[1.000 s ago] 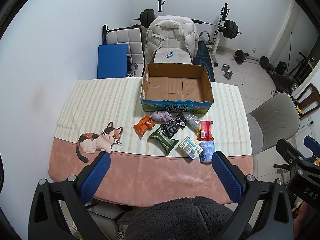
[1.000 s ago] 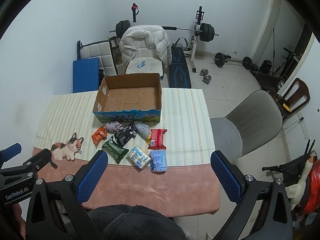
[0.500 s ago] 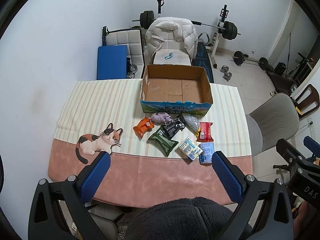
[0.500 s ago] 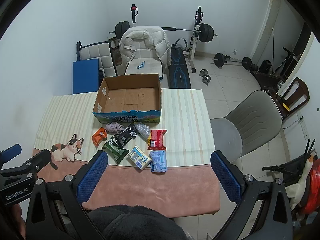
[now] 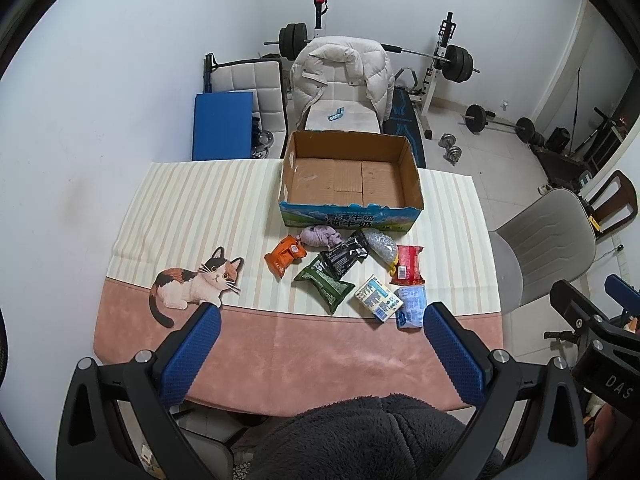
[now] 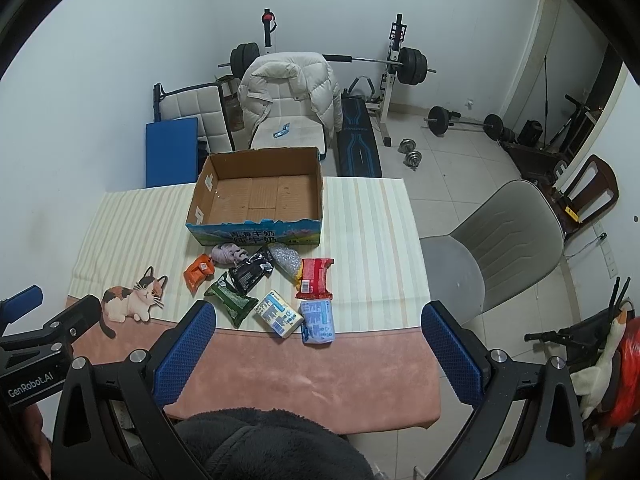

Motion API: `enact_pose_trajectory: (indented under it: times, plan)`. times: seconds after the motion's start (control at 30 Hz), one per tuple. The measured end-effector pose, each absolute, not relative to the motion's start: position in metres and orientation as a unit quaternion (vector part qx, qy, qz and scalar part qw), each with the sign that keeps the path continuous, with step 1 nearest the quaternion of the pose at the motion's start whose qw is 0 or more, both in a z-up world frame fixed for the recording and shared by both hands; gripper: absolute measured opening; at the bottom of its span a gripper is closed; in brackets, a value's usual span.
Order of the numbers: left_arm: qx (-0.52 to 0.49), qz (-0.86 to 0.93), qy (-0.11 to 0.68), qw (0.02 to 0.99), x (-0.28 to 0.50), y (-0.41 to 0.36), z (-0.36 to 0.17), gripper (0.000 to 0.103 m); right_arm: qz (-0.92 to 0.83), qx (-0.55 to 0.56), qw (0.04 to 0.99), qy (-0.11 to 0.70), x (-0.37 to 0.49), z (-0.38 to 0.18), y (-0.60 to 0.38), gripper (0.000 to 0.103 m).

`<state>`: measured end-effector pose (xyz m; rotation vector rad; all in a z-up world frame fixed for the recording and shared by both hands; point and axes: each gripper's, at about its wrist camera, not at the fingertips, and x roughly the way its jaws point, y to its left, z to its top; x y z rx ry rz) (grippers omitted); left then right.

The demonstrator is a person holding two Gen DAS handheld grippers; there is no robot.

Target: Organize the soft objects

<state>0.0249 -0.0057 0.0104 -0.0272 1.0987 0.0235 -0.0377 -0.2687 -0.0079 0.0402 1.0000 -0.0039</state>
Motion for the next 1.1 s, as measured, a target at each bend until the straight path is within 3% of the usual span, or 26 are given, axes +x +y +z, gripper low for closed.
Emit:
enact_pose_trajectory:
  times: [1.1]
  plan:
    - [-0.020, 0.005, 0.526, 0.851, 0.024, -0.012, 0.000, 0.103, 0.004, 0.032, 0.876, 0.482, -0.032, -0.012, -0.267, 0.103]
